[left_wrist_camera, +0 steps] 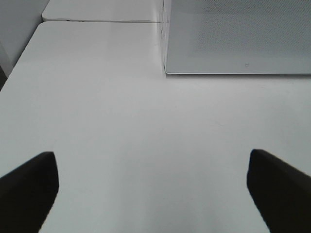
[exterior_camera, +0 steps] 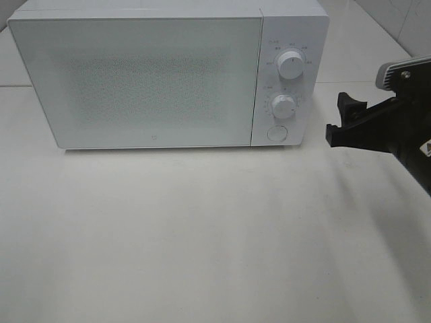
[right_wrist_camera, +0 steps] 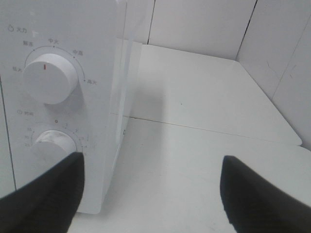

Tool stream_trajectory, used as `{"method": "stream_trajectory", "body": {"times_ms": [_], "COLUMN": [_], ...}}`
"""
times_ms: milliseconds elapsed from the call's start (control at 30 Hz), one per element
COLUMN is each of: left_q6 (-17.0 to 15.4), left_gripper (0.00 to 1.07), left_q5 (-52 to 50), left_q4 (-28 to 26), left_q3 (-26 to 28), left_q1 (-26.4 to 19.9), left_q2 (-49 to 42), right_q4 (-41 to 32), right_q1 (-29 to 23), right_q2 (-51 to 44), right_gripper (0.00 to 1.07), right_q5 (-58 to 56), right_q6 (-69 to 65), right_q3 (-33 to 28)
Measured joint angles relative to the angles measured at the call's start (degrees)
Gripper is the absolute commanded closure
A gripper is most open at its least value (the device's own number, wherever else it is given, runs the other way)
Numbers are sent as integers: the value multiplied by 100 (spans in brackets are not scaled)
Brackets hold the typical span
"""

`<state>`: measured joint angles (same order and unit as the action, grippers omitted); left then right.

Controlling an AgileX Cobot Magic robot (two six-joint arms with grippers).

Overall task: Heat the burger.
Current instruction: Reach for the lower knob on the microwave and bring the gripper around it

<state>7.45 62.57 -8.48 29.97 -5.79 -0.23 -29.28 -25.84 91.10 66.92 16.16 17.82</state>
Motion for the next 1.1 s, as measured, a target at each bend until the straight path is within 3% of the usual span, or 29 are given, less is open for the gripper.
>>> {"method": "stream_trajectory", "body": {"times_ms": [233, 533, 767, 1100], "left_q6": [0, 0, 0, 0], "left_gripper": [9, 9, 9, 9], "left_q5": [0, 0, 0, 0], "left_q4": [0, 0, 0, 0], "left_q3": [0, 0, 0, 0], "left_q1": [0, 0, 0, 0], "left_q2": [0, 0, 0, 0], "right_q4": [-1203, -1948, -2063, -2103], "right_q1": [-911, -1644, -1770, -1770], "right_q2": [670, 1180, 1490, 1547], "right_gripper": [33, 33, 33, 33], "right_q5": [172, 223, 246, 264], "right_q6": [0, 6, 6, -11], "right_q3": [166, 768, 1203, 1352]}}
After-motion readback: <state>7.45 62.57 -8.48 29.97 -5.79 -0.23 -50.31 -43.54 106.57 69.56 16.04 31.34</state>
